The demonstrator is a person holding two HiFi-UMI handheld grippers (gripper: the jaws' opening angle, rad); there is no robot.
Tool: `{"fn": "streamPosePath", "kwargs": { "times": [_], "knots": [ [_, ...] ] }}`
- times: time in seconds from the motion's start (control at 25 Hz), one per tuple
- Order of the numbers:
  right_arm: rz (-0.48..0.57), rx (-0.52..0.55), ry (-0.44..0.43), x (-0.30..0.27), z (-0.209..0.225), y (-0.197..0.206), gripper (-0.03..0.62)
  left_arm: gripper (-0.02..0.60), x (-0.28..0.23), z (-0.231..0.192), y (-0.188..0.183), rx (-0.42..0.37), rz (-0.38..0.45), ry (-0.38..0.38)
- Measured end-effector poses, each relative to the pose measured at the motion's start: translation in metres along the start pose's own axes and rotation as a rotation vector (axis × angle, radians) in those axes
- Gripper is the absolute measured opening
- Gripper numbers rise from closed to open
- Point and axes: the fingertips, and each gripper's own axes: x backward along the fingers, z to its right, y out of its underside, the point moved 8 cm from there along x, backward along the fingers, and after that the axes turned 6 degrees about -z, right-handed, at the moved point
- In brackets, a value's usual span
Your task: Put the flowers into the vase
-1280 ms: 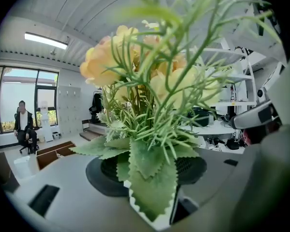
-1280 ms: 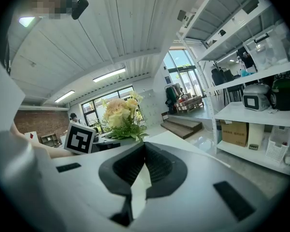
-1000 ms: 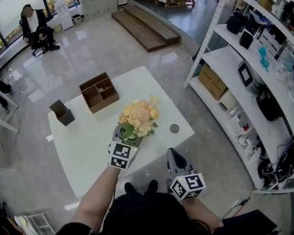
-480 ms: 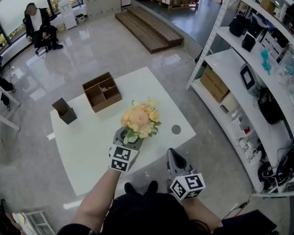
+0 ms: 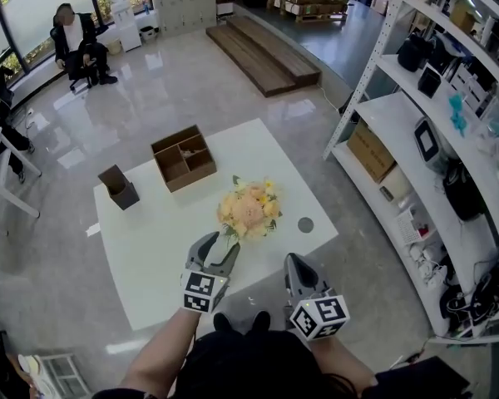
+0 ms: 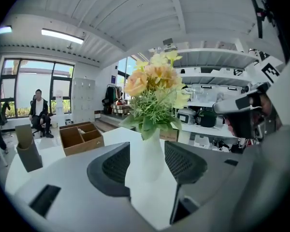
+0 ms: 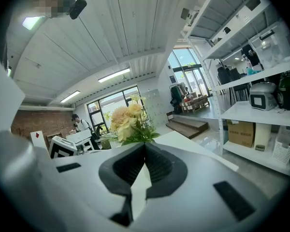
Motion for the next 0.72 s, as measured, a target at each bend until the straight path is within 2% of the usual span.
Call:
{"fn": "streamPosePath", "kwargs": {
  "times": [0.12,0.4,0.6,0.72],
  "knots": [
    [0.002,0.004,-0.016,-0.004,-0.004,-0.002,0.003,0.219,0.015,0.001,-0.003,0.020,0.029,-0.010],
    [0.017,0.028,-0.046,-0.013,-0.015,-0.008,0.003,0.074,0.072,-0.005,-0.025,0.076,0.155,-0.110],
    [0.024,0.047,-0.065,-0.018,-0.025,-0.012,0.003,0.008,0.092,-0.006,-0.040,0.112,0.234,-0.153],
    [0.030,0.056,-0.068,-0.019,-0.029,-0.015,0.003,0.006,0.098,-0.008,-0.045,0.144,0.252,-0.149]
  ]
}}
